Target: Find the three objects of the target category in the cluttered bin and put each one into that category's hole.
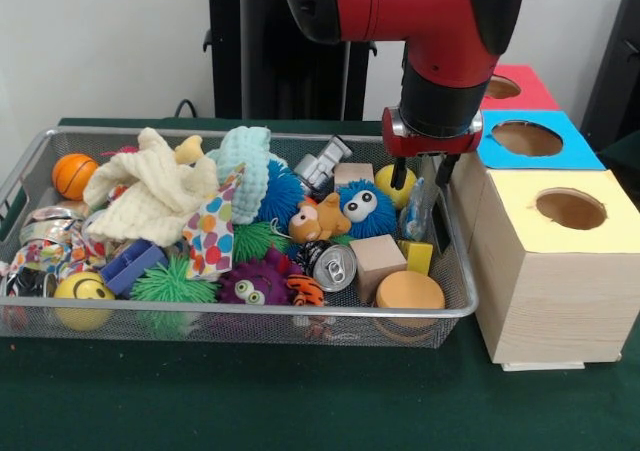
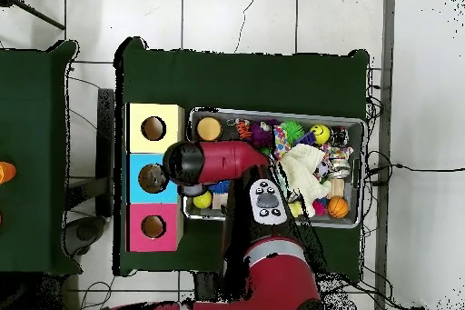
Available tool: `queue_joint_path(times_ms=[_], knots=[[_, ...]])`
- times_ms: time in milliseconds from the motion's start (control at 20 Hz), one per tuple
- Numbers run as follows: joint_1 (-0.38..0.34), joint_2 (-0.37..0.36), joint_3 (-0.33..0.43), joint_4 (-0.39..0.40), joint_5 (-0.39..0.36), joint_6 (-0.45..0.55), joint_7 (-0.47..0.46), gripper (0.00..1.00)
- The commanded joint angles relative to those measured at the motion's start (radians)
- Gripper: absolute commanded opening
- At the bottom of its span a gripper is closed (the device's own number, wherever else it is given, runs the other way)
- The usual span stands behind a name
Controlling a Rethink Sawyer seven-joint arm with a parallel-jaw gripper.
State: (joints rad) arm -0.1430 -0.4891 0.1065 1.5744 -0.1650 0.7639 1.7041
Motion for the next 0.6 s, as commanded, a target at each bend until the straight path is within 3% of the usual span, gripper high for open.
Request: queue_joint_path(times_ms=[50, 350, 600], knots=[[-0.07, 0.055, 0.032, -0.092, -0.069, -0.074, -0.02, 1.0], [-0.094, -0.019, 0.042, -0.053, -0.062, -0.003, -0.061, 1.0], [-0.108, 0.015, 0.049, -0.1, -0.077, -0.001, -0.073, 1.0]])
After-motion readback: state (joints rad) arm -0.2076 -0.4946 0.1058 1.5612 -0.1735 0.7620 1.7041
